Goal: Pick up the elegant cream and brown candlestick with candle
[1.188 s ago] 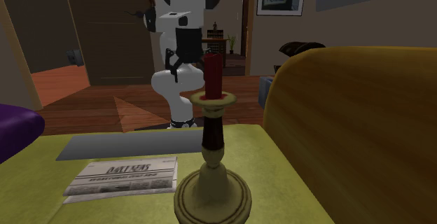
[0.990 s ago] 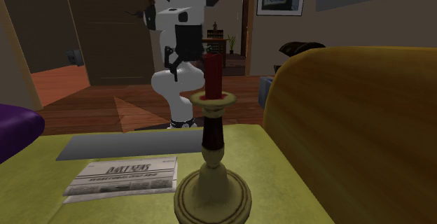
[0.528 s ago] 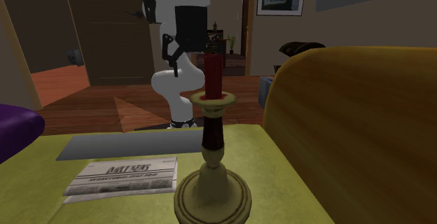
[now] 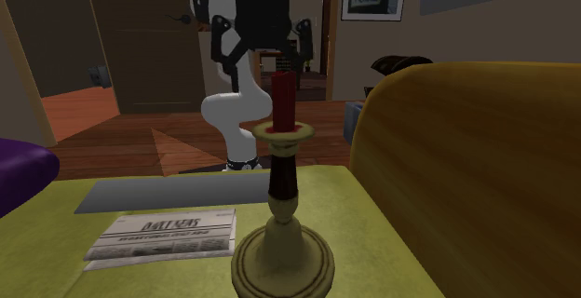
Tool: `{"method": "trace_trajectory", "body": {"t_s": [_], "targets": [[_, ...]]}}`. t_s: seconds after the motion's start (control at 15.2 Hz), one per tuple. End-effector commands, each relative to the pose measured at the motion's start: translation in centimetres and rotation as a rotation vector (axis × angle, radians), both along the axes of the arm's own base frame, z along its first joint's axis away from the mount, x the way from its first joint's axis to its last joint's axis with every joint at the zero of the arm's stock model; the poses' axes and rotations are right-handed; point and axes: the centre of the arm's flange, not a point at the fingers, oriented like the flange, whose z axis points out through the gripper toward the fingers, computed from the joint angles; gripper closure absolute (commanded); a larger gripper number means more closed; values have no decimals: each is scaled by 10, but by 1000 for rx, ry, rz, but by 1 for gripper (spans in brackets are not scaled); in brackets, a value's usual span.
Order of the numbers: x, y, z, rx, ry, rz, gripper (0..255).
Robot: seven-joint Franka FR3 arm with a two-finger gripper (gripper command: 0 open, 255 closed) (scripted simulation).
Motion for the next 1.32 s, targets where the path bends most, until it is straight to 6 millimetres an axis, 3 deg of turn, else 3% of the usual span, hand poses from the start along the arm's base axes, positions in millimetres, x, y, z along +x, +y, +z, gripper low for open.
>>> {"method": "trace_trajectory", "body": {"t_s": [0.0, 0.46, 1.06, 1.12, 1.25], "targets": [[23, -3, 13, -2, -8, 14, 0], [101, -10, 49, -5, -33, 57, 0], [101, -10, 9, -5, -33, 57, 0], [102, -10, 10, -5, -33, 57, 255], [102, -9, 9, -5, -33, 57, 255]]}}
